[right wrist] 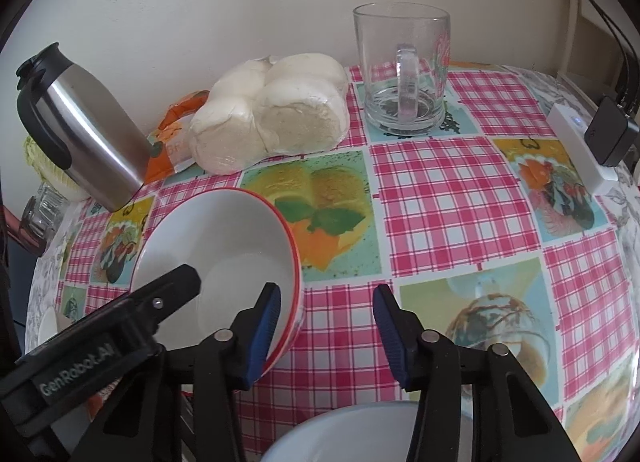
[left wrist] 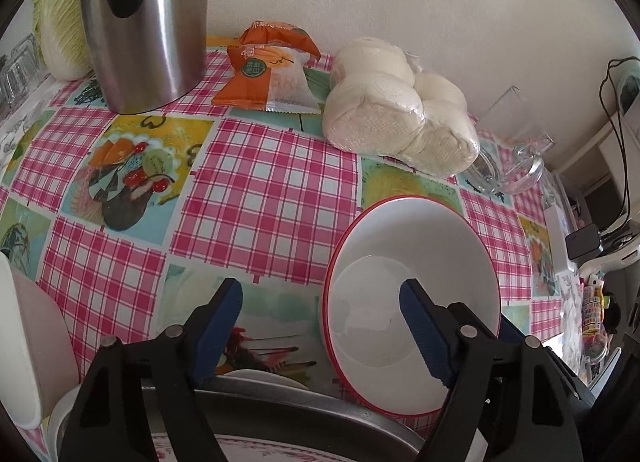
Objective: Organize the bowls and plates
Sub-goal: 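Close the left and right grippers on the rim of the red-rimmed bowl, then lift the red-rimmed bowl with both grippers and carry it toward the basin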
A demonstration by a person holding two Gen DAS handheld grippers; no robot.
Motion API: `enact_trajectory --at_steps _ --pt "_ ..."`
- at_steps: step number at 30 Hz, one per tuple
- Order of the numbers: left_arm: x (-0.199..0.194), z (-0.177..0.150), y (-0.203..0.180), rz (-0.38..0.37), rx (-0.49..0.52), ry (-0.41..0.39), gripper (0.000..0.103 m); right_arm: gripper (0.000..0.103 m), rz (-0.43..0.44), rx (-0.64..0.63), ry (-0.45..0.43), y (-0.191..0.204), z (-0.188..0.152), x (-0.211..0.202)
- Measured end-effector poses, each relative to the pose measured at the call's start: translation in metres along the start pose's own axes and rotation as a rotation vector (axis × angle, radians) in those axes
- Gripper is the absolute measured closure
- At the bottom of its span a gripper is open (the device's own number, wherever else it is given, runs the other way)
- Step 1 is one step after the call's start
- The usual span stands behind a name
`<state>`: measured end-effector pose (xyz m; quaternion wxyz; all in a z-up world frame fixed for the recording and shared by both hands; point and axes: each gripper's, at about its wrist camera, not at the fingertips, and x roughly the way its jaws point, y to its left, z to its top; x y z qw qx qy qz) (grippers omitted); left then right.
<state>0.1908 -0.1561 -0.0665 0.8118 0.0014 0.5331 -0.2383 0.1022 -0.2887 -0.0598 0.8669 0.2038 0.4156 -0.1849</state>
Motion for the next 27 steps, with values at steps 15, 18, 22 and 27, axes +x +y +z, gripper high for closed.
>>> enact_trajectory --at_steps 15,18,22,27 --pt "0.015 0.001 -0.006 0.017 0.045 0.007 0.065 0.078 0.031 -0.075 0.041 0.017 -0.003 0.013" --pt "0.018 0.002 -0.005 0.023 0.047 0.009 0.065 0.081 0.022 -0.086 0.046 0.017 -0.004 0.014" --pt "0.019 0.002 -0.003 0.014 0.047 0.011 0.073 0.085 0.013 -0.072 0.042 0.013 -0.004 0.014" --pt "0.017 0.0 -0.008 -0.005 0.061 0.011 0.087 0.085 0.018 -0.069 0.039 0.012 -0.004 0.013"
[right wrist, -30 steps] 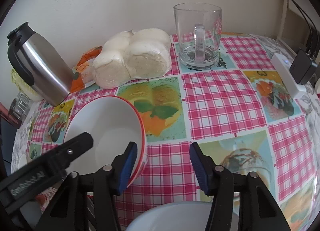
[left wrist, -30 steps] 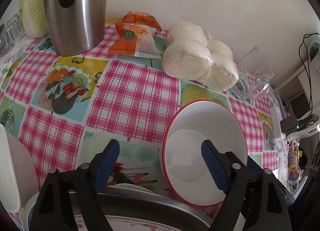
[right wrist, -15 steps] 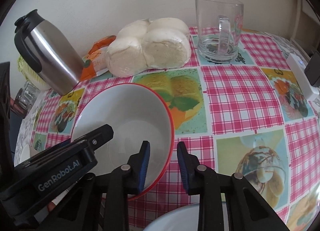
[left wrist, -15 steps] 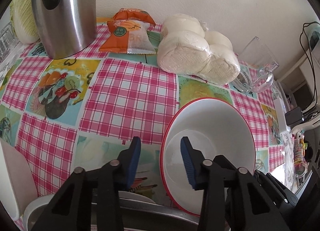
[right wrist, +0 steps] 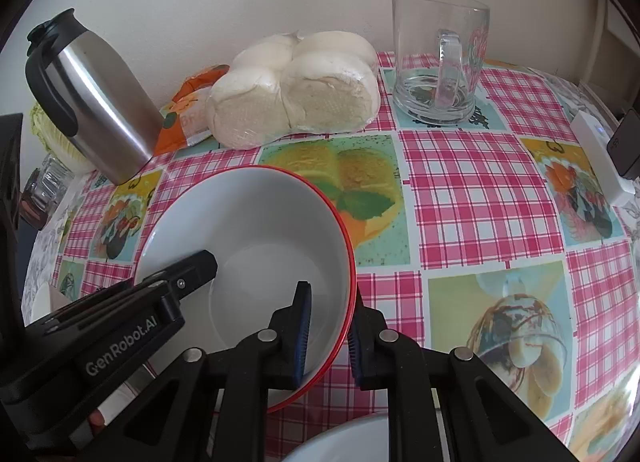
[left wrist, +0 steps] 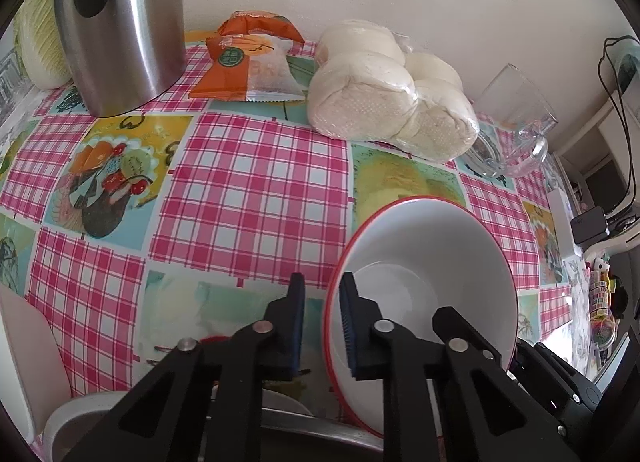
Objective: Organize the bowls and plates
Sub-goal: 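Lift the red-rimmed bowl with both grippers and carry it toward the basin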
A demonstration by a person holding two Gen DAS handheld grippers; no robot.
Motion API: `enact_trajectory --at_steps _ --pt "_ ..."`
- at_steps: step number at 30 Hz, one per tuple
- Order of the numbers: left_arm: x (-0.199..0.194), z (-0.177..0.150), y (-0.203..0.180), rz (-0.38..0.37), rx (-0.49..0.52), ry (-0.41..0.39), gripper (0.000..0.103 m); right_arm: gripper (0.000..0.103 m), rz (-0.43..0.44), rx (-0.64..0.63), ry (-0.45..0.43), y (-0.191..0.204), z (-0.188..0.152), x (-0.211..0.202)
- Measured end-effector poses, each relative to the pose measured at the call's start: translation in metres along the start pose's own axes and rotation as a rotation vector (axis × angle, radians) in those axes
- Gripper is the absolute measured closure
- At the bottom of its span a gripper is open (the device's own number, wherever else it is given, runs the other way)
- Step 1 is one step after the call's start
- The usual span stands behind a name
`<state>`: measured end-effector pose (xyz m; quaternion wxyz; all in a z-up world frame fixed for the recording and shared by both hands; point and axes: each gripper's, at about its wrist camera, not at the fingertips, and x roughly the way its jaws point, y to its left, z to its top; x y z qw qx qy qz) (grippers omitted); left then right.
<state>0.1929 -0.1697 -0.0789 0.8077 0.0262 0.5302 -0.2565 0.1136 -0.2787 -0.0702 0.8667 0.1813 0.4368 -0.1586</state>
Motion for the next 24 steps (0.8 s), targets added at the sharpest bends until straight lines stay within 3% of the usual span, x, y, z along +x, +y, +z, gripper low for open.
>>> enact_trajectory --at_steps 13,24 --pt "-0.012 -0.001 -0.013 0.01 0.023 -0.04 0.09 0.087 0.015 0.035 0.0 -0.006 0.0 -0.005" --pt "-0.06 0.005 -0.023 -0.02 0.031 -0.143 0.09 0.087 0.009 0.03 -0.094 -0.003 0.011 -0.047"
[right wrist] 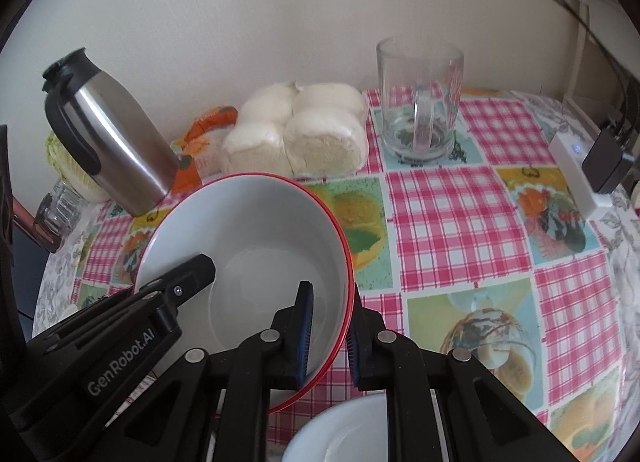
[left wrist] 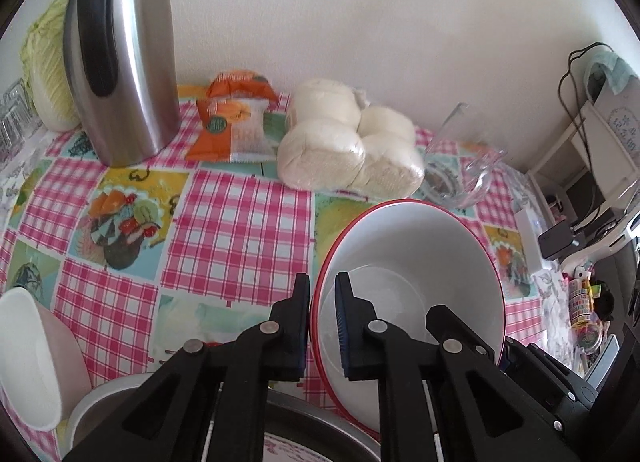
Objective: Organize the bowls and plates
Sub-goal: 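Lift the red-rimmed bowl with both grippers and carry it toward the basin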
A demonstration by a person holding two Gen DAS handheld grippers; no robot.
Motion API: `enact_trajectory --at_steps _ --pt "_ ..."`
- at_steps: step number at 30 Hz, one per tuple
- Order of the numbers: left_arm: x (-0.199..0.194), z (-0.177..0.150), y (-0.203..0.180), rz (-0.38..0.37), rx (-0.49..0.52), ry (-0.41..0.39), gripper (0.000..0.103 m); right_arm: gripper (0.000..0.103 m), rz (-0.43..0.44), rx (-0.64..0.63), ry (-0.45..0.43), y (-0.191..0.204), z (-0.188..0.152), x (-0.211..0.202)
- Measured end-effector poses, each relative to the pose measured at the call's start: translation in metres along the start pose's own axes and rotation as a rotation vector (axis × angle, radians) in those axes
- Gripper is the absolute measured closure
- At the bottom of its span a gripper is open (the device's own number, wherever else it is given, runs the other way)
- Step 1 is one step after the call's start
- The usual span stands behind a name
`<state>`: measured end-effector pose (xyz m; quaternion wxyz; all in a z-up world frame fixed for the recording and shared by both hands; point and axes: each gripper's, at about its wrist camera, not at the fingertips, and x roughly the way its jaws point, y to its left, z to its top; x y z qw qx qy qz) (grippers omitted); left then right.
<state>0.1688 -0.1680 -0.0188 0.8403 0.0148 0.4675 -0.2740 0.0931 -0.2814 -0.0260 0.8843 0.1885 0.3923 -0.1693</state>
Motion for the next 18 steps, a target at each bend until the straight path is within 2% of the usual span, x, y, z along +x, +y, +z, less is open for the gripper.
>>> enact_trajectory --at_steps 8,18 --pt "-0.052 0.008 -0.007 -0.025 0.005 -0.091 0.09 0.087 0.002 -0.013 -0.099 0.011 0.013 -0.049" --pt "-0.106 0.005 -0.01 -0.053 -0.001 -0.157 0.09 0.087 0.008 -0.043 -0.189 0.027 0.016 -0.107"
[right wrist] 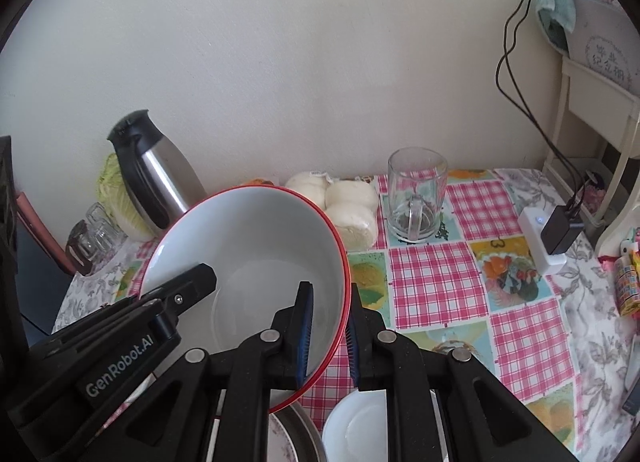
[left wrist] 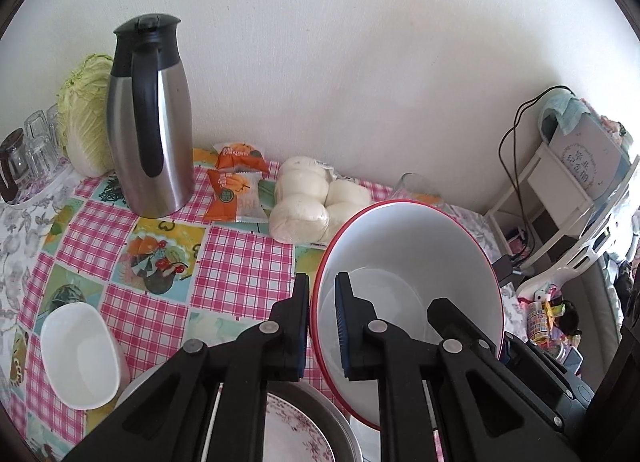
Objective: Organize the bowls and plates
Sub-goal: 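Lift the red-rimmed bowl with both grippers and carry it toward the basin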
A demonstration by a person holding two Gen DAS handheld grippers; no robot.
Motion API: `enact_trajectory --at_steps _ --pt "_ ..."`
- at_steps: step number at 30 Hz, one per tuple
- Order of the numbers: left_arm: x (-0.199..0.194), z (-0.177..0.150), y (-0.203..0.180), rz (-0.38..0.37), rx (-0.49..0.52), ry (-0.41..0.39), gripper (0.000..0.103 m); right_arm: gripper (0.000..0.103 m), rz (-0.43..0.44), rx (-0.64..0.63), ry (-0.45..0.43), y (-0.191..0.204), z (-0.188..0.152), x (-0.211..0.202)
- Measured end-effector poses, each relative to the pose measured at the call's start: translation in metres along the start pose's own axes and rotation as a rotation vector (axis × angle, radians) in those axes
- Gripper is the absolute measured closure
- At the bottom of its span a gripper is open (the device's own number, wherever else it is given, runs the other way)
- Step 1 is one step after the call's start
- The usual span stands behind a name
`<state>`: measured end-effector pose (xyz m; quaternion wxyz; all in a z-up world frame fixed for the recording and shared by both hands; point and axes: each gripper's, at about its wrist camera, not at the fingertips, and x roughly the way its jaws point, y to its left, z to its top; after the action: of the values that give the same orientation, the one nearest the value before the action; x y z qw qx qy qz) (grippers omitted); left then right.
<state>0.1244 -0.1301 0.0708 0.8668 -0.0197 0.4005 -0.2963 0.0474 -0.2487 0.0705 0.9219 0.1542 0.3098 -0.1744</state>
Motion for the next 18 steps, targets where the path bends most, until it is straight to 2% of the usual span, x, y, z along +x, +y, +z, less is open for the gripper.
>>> enact_trajectory --at_steps 18 --pt "-0.09 -0.016 -0.013 -0.025 0.02 -0.119 0.09 0.087 0.03 -0.014 -0.105 0.026 -0.002 -0.089"
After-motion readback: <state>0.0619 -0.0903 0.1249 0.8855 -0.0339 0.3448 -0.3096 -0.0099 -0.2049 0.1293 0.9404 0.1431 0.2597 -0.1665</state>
